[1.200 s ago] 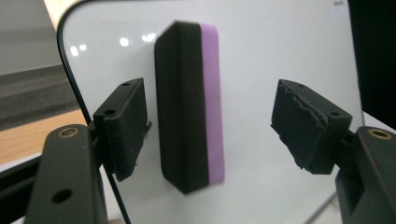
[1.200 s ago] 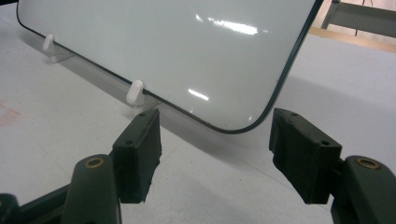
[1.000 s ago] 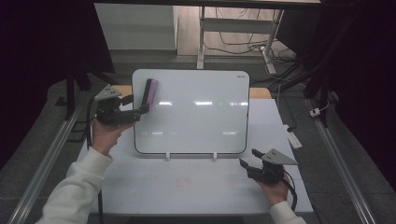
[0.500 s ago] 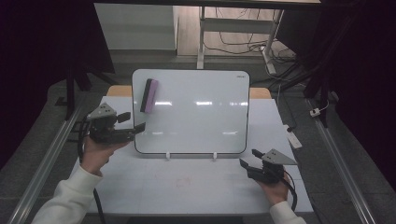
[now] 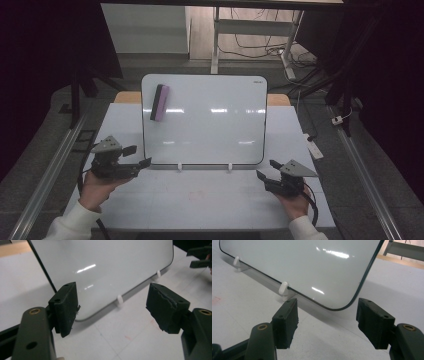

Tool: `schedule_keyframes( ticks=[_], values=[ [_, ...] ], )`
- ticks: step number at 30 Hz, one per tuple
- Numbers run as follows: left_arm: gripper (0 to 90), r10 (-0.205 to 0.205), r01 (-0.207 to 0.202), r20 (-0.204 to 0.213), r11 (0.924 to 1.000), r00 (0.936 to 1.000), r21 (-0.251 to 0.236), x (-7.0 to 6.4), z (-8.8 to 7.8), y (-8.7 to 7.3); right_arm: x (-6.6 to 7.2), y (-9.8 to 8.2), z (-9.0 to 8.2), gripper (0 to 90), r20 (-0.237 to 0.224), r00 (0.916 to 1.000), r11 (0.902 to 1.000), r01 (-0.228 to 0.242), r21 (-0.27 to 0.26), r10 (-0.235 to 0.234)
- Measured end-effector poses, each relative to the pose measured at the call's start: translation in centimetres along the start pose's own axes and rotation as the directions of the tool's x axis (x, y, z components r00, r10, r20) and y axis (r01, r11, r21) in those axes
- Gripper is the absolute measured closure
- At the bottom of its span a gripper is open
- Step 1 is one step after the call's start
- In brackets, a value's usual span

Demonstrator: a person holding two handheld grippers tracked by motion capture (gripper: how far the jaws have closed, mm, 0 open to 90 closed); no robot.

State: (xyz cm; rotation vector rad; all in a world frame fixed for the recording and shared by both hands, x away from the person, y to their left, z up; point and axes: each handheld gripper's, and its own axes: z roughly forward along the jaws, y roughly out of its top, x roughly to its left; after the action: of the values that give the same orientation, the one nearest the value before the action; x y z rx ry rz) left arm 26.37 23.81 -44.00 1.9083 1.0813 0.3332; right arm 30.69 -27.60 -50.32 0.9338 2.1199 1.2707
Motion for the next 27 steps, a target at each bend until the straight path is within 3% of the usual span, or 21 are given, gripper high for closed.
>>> schedule_keyframes(
  ticks=[12,15,20,27],
  values=[
    [27.3,-0.056,0.054,0.021,0.9958,0.9982,0.074,1.0,1.2,-5.2,-0.2,0.0,-0.1,33.8,-0.01,0.9999,1.0,0.002,-0.002,-0.002],
    [27.3,-0.054,0.052,0.018,0.9946,0.9984,0.089,1.0,1.6,-6.1,-0.3,0.1,-0.3,33.8,-0.024,0.9997,1.0,0.008,-0.005,-0.008],
    [27.2,-0.056,0.056,0.001,0.9951,0.9984,0.081,1.3,1.8,-6.7,-0.7,0.2,-0.7,34.3,-0.07,0.9975,0.9998,0.011,-0.015,-0.012],
    [26.7,-0.035,0.035,-0.006,0.9969,0.9994,0.07,1.2,2.1,-6.7,-0.7,-0.1,-0.4,34.3,-0.108,0.9935,0.999,0.039,0.021,-0.037]
  ],
)
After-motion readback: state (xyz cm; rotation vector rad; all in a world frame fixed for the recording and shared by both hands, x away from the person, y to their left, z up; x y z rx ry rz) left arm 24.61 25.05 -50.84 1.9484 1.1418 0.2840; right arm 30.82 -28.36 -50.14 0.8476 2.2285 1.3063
